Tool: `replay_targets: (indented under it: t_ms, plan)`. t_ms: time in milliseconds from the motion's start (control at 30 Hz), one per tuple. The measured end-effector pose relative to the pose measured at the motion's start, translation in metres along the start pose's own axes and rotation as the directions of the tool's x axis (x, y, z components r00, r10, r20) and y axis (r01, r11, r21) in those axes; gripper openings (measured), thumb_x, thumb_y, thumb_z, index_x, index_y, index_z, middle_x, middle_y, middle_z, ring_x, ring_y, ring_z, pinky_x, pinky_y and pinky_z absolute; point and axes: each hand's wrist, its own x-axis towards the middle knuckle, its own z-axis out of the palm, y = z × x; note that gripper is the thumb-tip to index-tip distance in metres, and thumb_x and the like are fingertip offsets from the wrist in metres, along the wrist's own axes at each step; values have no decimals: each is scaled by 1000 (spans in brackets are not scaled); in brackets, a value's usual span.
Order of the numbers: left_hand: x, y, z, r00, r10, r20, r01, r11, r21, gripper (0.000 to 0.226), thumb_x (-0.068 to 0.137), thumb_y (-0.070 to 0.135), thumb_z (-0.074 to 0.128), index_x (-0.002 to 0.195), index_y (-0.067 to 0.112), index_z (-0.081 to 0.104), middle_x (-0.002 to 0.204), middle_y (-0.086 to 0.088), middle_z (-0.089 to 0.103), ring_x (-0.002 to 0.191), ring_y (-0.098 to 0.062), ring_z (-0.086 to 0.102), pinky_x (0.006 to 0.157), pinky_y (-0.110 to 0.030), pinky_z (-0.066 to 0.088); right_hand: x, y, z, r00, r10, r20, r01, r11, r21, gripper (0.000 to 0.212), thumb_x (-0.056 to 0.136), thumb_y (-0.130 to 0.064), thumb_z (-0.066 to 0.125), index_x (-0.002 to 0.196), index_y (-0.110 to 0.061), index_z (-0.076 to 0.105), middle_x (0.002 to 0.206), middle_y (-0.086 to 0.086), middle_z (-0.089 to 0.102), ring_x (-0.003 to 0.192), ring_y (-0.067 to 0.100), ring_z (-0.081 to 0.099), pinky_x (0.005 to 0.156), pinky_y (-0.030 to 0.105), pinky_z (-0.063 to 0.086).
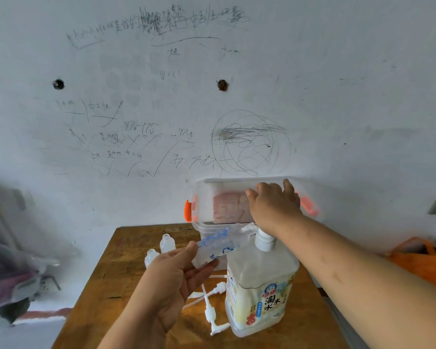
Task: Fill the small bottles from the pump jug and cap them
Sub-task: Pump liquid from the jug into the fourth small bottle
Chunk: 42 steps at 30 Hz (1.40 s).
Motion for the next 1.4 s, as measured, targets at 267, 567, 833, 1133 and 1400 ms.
replay_targets:
  t_ms: [267,567,833,1133,1400]
  plan:
    - [-8,7,3,996,86,30,-86,996,30,23,93,16,58,107,-2,61,84,-21,75,76,-32,75,59,-33,62,1,-1,-21,992,-74,-101,75,997,6,60,99,-47,29,148,-13,17,154,10,23,146,33,6,118,47,14]
    - [0,5,2,997,74,19,-74,997,0,17,94,14,57,104,-1,60,80,-18,75,76,-32,75,63,-35,62,4,0,-12,998,13,57,-15,1000,22,56,100,-44,20,149,-18,19,155,8,22,146,34,-5,119,47,8]
    - [3,-1,0,1000,25,-8,-24,999,30,19,96,16,56,102,-1,60,80,-19,75,81,-34,74,64,-35,63,4,4,6,999,35,41,-35,999,21,56,97,-44,11,144,-21,31,152,7,29,145,35,6,118,47,10]
    - [-5,8,5,994,104,19,-104,994,17,25,95,15,57,110,-4,60,86,-21,75,75,-31,75,63,-35,62,4,-5,-19,1000,0,-5,0,999,45,61,97,-55,24,145,-17,27,153,7,26,146,32,0,116,48,12]
    - [4,4,2,998,56,15,-55,998,-7,18,95,15,56,103,-1,61,82,-19,75,81,-35,74,64,-36,62,4,-2,-14,1000,13,24,-13,1000,-5,56,100,-48,20,148,-18,22,154,7,24,147,32,-4,118,47,11]
